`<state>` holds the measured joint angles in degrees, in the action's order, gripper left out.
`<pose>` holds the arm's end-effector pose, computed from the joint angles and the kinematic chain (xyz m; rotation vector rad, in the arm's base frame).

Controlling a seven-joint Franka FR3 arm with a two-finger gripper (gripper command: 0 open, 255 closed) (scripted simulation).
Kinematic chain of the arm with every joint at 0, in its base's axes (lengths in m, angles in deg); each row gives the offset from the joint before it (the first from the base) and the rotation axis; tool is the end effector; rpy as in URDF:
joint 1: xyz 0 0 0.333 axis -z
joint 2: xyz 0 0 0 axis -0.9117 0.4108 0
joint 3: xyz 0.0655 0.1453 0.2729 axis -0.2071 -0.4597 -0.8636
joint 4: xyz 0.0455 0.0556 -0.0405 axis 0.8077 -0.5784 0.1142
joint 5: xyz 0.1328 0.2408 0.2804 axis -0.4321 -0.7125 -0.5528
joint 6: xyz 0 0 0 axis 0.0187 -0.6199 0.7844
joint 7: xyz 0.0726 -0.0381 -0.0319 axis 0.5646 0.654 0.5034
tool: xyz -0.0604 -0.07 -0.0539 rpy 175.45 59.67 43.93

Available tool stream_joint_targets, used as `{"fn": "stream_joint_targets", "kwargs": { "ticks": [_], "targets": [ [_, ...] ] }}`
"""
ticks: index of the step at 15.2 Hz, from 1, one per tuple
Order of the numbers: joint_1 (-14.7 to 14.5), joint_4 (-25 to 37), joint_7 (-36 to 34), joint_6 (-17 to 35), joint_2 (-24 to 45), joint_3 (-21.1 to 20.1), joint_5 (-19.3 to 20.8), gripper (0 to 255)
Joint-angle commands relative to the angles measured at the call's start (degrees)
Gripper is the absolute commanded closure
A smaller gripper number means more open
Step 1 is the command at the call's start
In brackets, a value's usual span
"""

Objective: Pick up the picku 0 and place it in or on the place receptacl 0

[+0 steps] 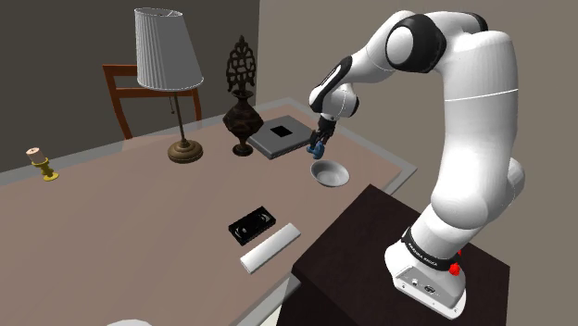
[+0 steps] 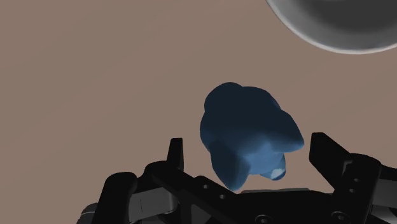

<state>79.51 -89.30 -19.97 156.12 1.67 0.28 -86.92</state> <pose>0.5316 -0.2785 0.1774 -3.0612 0.0836 -0.1266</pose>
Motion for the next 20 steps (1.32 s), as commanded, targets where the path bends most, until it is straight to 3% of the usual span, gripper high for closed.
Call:
{"fn": "stream_joint_targets", "kwargs": {
  "ticks": [1, 7, 8, 20],
  "targets": [
    [0.11, 0.16, 0.11, 0.13, 0.26, -0.08, -0.11, 0],
    [0.1, 0.15, 0.11, 0.12, 0.26, -0.08, -0.1, 0],
    [0.1, 0.15, 0.11, 0.12, 0.26, -0.08, -0.1, 255],
    [-0.47, -0.25, -0.71, -1.36, -1.67, 0.71, 0.86, 255]
  ]
}}
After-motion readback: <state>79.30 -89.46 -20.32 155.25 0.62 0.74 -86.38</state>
